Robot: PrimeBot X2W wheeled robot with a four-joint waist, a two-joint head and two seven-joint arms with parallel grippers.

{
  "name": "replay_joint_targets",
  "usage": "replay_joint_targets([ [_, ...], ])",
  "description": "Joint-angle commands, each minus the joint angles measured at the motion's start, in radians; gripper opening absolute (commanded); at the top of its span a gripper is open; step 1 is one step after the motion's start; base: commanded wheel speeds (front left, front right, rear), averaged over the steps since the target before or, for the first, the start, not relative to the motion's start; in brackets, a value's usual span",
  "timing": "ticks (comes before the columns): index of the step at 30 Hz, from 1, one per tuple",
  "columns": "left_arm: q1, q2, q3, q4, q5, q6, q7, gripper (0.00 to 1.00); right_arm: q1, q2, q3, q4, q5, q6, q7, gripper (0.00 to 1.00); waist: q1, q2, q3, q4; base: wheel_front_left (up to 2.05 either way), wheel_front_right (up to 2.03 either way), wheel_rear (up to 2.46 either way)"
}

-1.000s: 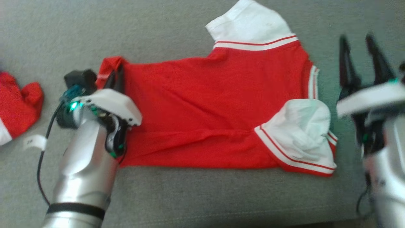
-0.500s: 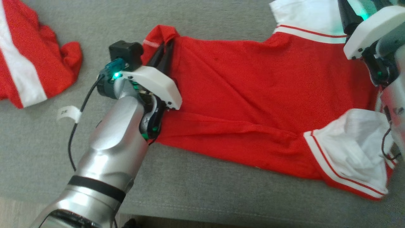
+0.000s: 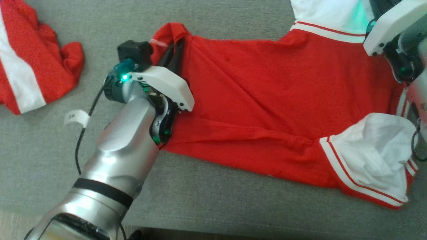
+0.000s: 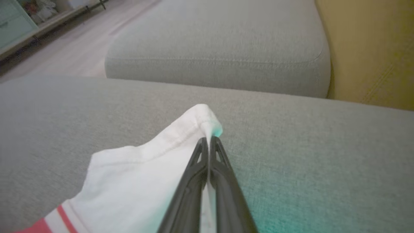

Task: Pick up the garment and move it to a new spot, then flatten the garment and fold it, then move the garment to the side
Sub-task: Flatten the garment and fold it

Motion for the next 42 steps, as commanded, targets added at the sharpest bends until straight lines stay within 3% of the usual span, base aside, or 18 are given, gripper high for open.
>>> replay_joint_targets([
  [1,-0.025,0.032,0.043,-0.026,-0.004,0.006,-0.011,0.0,-0.012,-0.014,0.015,-0.044,0.016,0.007,-0.031,0.0,0.0,0.0,-0.007,-0.014,0.0,0.0,0.0],
  [9,0.098,0.115,0.153,-0.17,-0.019,0.021,-0.013,0.0,0.121,-0.085,0.055,-0.262,0.124,0.007,-0.19,0.0,0.0,0.0,-0.051,-0.076,0.0,0.0,0.0],
  [13,0.185,0.145,0.185,-0.246,-0.07,0.0,-0.006,0.0,0.232,-0.113,0.054,-0.377,0.158,0.007,-0.218,0.0,0.0,0.0,-0.071,-0.101,0.0,0.0,0.0],
  [20,0.301,0.198,0.209,-0.371,-0.123,0.002,0.04,0.0,0.434,-0.131,0.005,-0.546,0.171,0.007,-0.246,0.0,0.0,0.0,-0.095,-0.126,0.0,0.0,0.0],
  [32,0.477,0.282,0.287,-0.568,-0.203,0.023,0.053,0.0,0.847,-0.018,-0.182,-0.816,0.15,0.007,-0.234,0.0,0.0,0.0,-0.126,-0.187,0.0,0.0,0.0],
  [39,0.595,0.31,0.299,-0.631,-0.223,0.059,0.069,0.0,0.986,0.053,-0.266,-0.862,0.087,0.007,-0.183,0.0,0.0,0.0,-0.13,-0.21,0.0,0.0,0.0],
  [40,0.608,0.313,0.295,-0.629,-0.225,0.064,0.079,0.23,0.999,0.066,-0.274,-0.856,0.079,0.007,-0.167,0.0,0.0,0.0,-0.13,-0.211,0.0,0.0,0.0],
  [41,0.616,0.314,0.295,-0.624,-0.225,0.071,0.082,0.69,1.008,0.076,-0.275,-0.853,0.065,0.007,-0.152,0.29,0.0,0.0,-0.13,-0.211,0.0,0.0,0.0],
  [42,0.622,0.316,0.293,-0.619,-0.218,0.078,0.079,1.0,1.015,0.087,-0.278,-0.846,0.055,0.007,-0.135,1.0,0.0,0.0,-0.131,-0.212,0.0,0.0,0.0],
])
